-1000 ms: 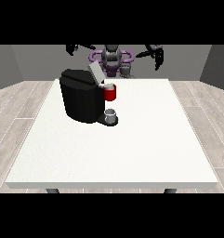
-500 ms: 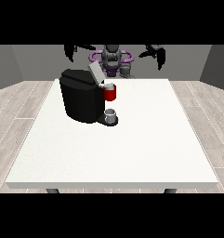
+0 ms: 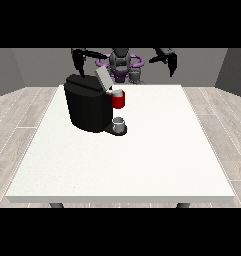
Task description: Insert the coffee pod into the coffee machine and close the lid
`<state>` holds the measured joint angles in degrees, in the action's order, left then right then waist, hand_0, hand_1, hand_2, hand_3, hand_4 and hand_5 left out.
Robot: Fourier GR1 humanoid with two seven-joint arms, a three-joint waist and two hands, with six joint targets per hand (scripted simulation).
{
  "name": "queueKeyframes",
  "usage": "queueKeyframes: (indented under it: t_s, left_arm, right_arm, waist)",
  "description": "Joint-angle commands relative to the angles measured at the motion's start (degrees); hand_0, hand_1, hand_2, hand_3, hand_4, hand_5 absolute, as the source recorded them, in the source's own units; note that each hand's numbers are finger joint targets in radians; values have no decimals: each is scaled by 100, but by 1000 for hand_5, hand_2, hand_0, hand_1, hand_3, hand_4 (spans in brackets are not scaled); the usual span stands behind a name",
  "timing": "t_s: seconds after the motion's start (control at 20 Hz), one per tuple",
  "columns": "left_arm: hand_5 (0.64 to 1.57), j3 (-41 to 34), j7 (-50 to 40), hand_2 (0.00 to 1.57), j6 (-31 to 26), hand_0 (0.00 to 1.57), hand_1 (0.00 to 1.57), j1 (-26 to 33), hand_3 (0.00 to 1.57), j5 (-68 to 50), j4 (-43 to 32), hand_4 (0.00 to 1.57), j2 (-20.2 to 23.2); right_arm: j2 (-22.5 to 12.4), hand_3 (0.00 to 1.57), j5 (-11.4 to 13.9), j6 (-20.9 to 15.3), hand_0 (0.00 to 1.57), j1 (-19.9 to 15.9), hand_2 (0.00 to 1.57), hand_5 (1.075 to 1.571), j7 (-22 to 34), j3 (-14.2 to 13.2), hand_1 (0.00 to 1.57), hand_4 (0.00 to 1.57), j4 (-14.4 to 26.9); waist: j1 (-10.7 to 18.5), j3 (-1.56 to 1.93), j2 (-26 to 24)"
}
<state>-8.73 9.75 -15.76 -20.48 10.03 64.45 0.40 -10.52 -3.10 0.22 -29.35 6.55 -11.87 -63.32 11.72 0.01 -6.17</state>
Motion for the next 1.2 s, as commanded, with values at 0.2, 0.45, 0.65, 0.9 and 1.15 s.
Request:
queueKeyframes:
  t_s: [0.2, 0.45, 0.65, 0.9, 1.15]
  left_arm:
    - [1571, 187, -258, 0, 70, 0, 0, 559, 0, -199, 1138, 338, 13]
    - [1571, 110, -381, 0, 7, 0, 0, 660, 0, -345, 1488, 362, 261]
    - [1571, 27, -614, 0, 24, 0, 0, 658, 0, -479, 1724, 336, 373]
    - [1571, -193, -101, 0, 242, 0, 0, 599, 0, -350, 1296, 299, 592]
    - [1571, 51, -281, 0, 221, 0, 0, 624, 0, -353, 1619, 346, 470]
  right_arm:
    - [36, 0, 37, 133, 0, -279, 0, 1571, -331, 165, 0, 0, 381]
    - [-49, 0, 61, 223, 0, -722, 0, 1571, -424, 224, 0, 0, 503]
    - [235, 0, 204, -60, 0, -954, 0, 1571, -152, 419, 0, 73, 584]
    - [144, 0, 194, 93, 0, -1454, 0, 1571, 155, 521, 0, 204, 465]
    - [-14, 0, 403, 200, 0, -1627, 0, 1571, -500, 574, 0, 161, 664]
  waist:
    - [-29, 0, 439]
    - [-149, 0, 683]
    - [-110, -1, 679]
    - [-423, -3, 968]
    - [-178, -2, 1208]
